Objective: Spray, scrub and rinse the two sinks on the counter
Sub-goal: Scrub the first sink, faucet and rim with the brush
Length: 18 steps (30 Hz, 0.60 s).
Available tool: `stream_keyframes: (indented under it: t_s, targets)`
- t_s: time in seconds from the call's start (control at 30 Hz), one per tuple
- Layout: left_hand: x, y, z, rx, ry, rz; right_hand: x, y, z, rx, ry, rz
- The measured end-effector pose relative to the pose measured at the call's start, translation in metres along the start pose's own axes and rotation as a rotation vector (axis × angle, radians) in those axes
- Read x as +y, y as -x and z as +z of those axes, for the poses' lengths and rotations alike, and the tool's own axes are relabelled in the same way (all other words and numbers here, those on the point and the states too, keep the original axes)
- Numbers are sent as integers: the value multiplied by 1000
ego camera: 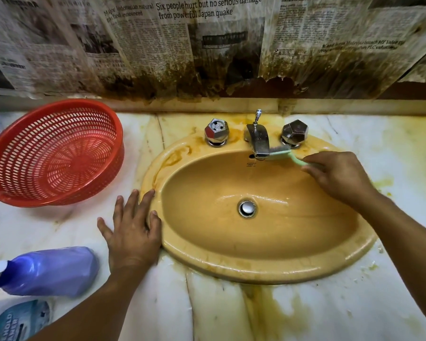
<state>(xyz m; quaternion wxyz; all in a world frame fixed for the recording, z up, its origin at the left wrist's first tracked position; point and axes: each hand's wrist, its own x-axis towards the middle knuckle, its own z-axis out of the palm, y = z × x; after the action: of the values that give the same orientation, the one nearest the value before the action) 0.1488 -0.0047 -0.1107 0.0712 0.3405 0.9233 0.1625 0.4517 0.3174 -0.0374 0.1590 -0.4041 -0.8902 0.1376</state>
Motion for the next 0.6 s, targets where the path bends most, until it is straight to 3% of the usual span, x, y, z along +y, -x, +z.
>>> stream_keyframes:
  t_s: [0.1, 0.17, 0.33, 0.47, 0.6]
  targets:
    - [-1, 1, 0, 6, 1, -1, -5, 6, 26, 197, 94, -284]
    - [-1, 1, -1, 6, 0, 1, -6, 12, 39, 268, 98, -356]
    - [1, 1, 0, 5, -6, 0, 6, 31, 40, 361, 94, -316]
    - [0, 1, -1, 9, -1, 8, -15, 16, 49, 315, 82, -278]
    - [1, 1, -1, 13, 8, 7, -10, 20, 48, 257, -49, -43]
